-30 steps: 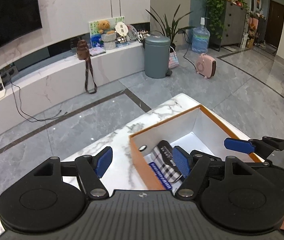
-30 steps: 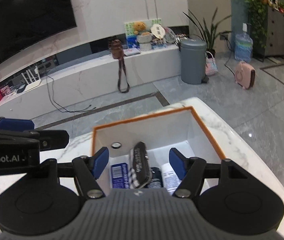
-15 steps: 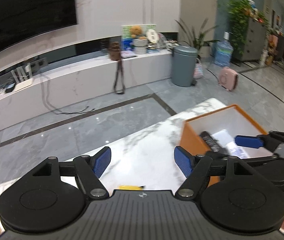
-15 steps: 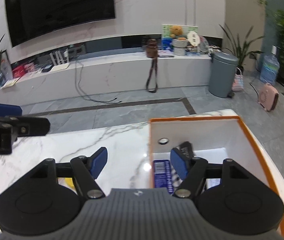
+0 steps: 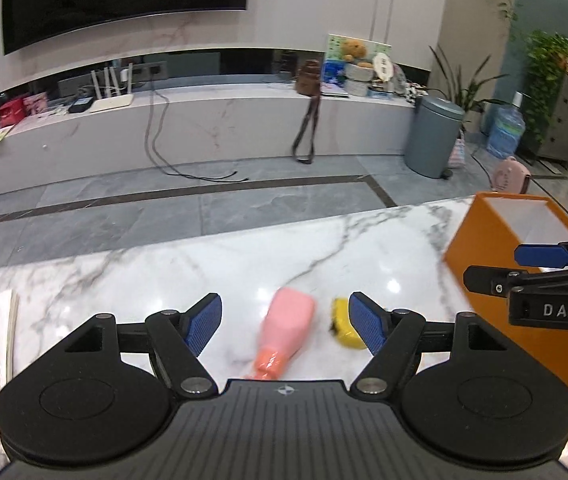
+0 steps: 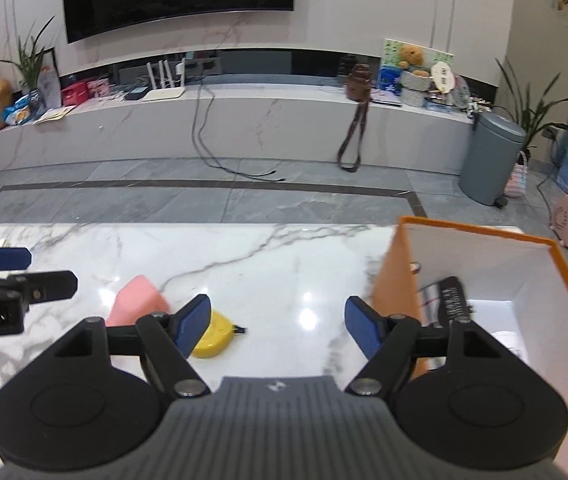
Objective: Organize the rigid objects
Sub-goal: 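Move both tools back over the table toward the pink bottle and yellow tape measure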
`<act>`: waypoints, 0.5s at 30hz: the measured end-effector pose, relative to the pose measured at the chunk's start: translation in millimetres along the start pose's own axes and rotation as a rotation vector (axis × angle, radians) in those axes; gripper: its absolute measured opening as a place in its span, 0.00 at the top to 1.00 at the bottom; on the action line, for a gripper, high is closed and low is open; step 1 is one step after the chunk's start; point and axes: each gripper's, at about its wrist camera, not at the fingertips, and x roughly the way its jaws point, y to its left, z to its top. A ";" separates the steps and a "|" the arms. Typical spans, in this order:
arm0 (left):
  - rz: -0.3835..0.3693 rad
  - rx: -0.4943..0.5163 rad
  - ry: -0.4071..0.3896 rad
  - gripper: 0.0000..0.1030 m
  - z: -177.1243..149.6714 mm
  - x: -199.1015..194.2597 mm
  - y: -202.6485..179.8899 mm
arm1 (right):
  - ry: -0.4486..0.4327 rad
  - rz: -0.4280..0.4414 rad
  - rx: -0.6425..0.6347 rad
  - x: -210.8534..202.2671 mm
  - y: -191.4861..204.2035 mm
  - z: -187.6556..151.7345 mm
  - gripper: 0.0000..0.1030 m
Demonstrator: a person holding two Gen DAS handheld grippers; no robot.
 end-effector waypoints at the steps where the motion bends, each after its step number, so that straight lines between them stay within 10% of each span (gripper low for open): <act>1: 0.007 -0.001 -0.002 0.17 -4.3 0.9 3.3 | 0.008 0.018 0.005 5.0 3.1 -1.0 0.27; 15: -0.023 0.083 -0.056 0.15 -37.5 40.5 18.3 | 0.108 0.054 0.000 73.0 31.4 -37.0 0.26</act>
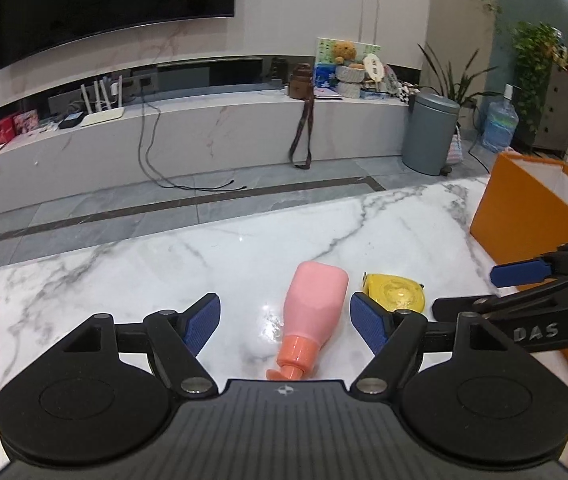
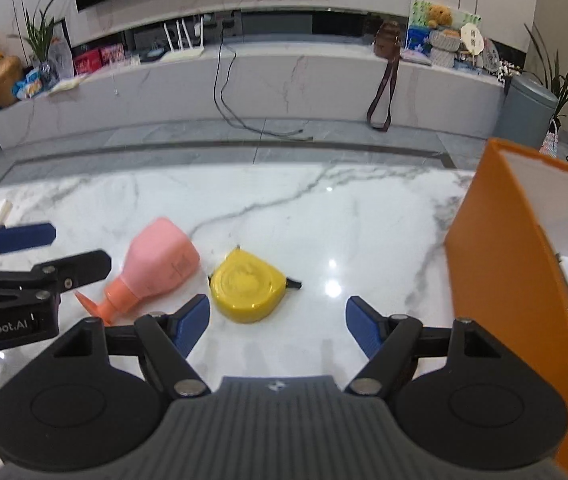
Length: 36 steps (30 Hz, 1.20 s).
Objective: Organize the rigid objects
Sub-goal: 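Move both tools back over the table toward the pink bottle and yellow tape measure, then grasp the pink pump bottle with the left tool while the right tool grasps the yellow tape measure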
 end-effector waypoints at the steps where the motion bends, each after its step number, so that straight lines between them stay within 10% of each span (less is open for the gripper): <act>1: -0.007 0.014 0.003 0.15 -0.5 4.1 -1.5 | 0.002 0.005 -0.005 4.5 1.2 -1.1 0.26; 16: -0.038 0.088 0.045 0.15 -13.0 46.9 -5.7 | 0.031 -0.015 -0.152 44.7 -3.4 -9.1 0.26; 18: -0.042 0.081 0.034 0.21 -13.8 50.7 -4.7 | 0.028 0.000 -0.172 45.4 -4.7 -8.9 0.25; 20: -0.082 0.074 0.045 0.49 -14.6 56.0 -3.9 | 0.020 0.010 -0.192 45.2 -4.6 -8.7 0.22; 36: -0.060 0.070 0.131 0.53 -34.8 21.4 17.4 | -0.062 0.072 -0.245 57.7 19.3 -5.1 0.22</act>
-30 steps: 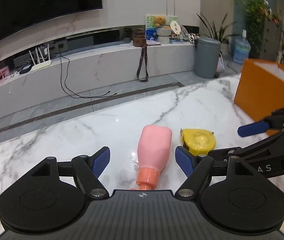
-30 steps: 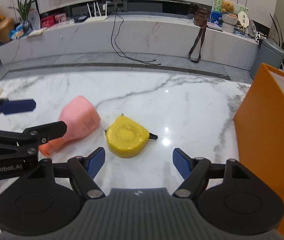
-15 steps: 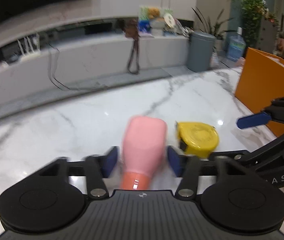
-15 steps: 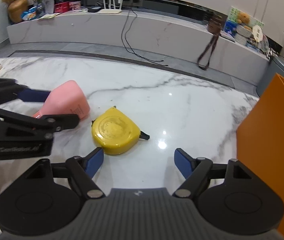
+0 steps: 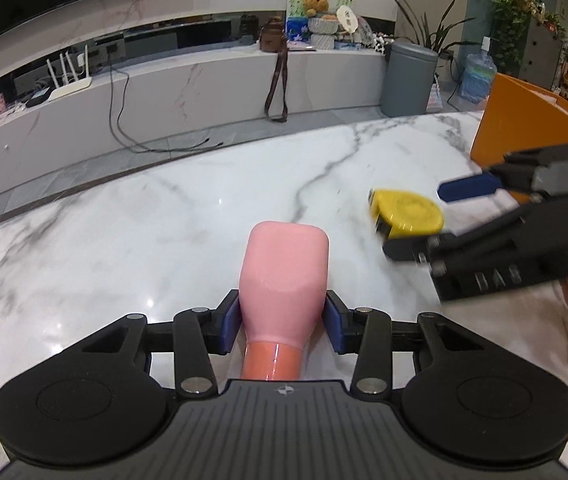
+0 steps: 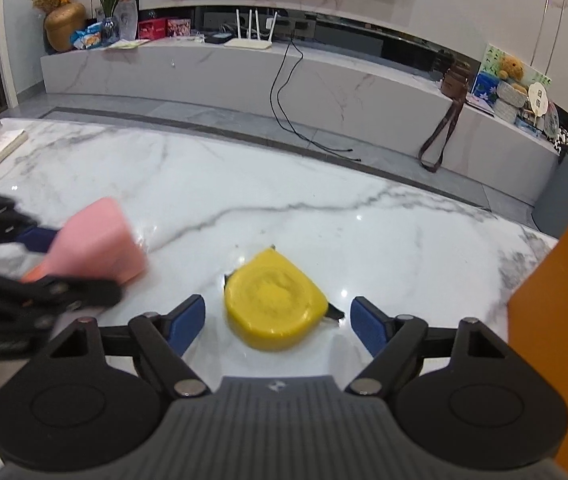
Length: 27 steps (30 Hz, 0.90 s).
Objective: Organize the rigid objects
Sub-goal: 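Grasp the pink pump bottle with the left tool while the right tool grasps the yellow tape measure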
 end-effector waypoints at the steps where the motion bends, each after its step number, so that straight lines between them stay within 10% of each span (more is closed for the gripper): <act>1: 0.001 -0.001 0.005 0.53 -1.3 -2.2 1.8 | -0.006 0.002 0.002 2.1 0.2 0.4 0.22; 7: -0.010 0.002 0.006 0.53 -8.4 -11.3 10.3 | -0.049 0.019 0.015 14.0 -5.6 -3.1 0.17; 16: 0.002 0.004 -0.029 0.51 -9.2 -5.9 9.3 | -0.111 0.042 0.055 4.4 -6.4 -20.3 0.37; 27: 0.028 0.009 -0.062 0.29 -16.5 -6.3 2.3 | -0.142 0.001 0.095 -12.4 22.0 -39.4 0.30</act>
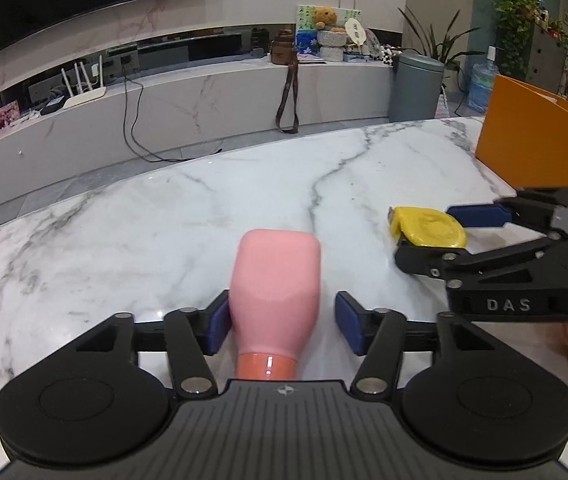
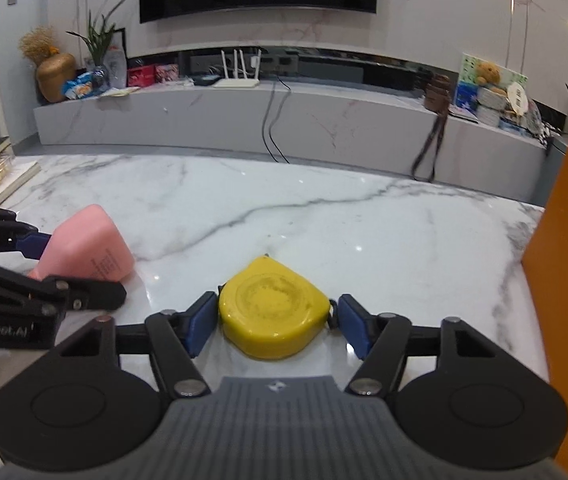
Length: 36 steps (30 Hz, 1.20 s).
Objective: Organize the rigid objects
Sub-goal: 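Grasp the pink pump bottle with the left tool while the right tool grasps the yellow tape measure, then lift the pink bottle and tape measure and carry them over the storage box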
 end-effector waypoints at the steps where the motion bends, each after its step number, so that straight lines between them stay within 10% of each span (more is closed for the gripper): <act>1: 0.001 0.004 -0.004 0.24 -0.3 0.5 -1.5 | 0.000 0.005 0.007 1.2 -2.5 1.0 0.30; 7: 0.010 -0.012 -0.016 0.21 3.4 6.8 -1.3 | 0.001 0.014 0.003 4.8 -6.1 3.8 0.30; 11: 0.015 -0.026 -0.029 0.49 5.1 7.1 -0.2 | -0.008 0.023 -0.017 4.2 -3.7 4.3 0.43; 36: 0.052 -0.019 -0.022 0.53 29.7 -40.1 -8.8 | -0.039 -0.019 0.047 -43.7 -13.9 43.8 0.43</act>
